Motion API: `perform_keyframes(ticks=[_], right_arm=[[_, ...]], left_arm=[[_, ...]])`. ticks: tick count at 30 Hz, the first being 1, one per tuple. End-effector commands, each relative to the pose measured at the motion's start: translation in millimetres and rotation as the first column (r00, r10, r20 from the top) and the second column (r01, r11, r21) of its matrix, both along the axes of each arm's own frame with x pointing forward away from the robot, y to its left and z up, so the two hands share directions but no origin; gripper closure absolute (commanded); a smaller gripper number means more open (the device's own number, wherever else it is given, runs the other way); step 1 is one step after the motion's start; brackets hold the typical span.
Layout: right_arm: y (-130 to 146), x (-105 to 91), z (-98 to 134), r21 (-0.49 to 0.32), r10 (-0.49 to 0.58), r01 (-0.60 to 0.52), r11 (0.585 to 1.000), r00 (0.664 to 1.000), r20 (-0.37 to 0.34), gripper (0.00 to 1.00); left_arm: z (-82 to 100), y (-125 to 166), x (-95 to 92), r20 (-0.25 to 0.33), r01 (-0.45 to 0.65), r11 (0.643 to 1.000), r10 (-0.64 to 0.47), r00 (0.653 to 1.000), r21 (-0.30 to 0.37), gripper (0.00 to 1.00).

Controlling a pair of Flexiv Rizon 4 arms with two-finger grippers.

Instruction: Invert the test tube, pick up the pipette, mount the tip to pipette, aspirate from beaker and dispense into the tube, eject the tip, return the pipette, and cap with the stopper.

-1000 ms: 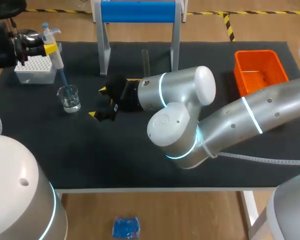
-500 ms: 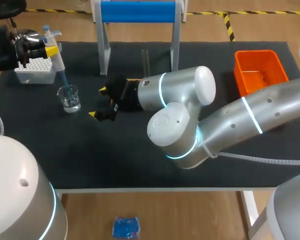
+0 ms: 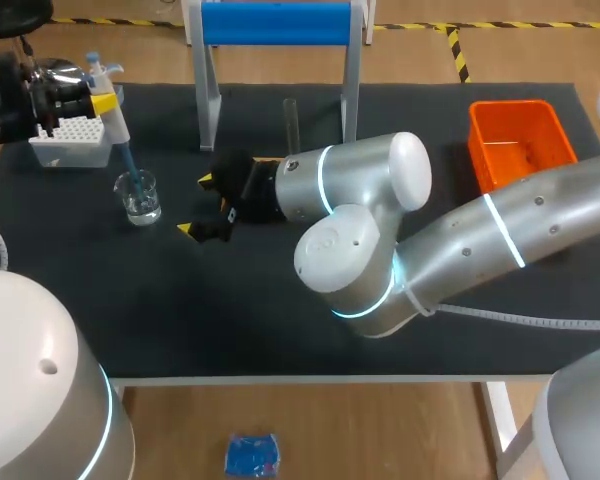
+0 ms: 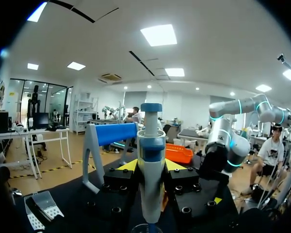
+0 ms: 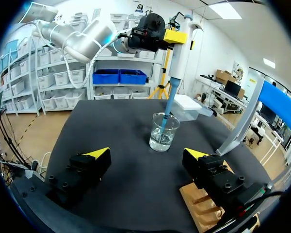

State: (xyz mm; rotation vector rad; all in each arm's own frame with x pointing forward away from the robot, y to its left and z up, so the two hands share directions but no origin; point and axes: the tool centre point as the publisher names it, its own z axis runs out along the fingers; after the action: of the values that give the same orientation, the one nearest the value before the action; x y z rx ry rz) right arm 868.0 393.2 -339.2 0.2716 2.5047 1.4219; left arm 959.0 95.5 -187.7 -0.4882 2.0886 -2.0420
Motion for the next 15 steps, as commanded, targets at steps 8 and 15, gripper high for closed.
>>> perform_keyframes(ticks=[8,15], right_arm=[[0.2,-0.4,-0.2,0.0,-0.001,0.001,1.0,1.0,0.0,0.0],[0.2,-0.4,-0.2,0.0,-0.001,0.001,1.0,1.0,0.0,0.0]], left_arm=[[-3.1,-0.3,2.3,-0.009,0.006,1.0,-0.006,1.0,-0.003,1.0],[-3.9,-0.2,2.5,-0.019,0.005,1.0,-0.005,1.0,-0.005,1.0]])
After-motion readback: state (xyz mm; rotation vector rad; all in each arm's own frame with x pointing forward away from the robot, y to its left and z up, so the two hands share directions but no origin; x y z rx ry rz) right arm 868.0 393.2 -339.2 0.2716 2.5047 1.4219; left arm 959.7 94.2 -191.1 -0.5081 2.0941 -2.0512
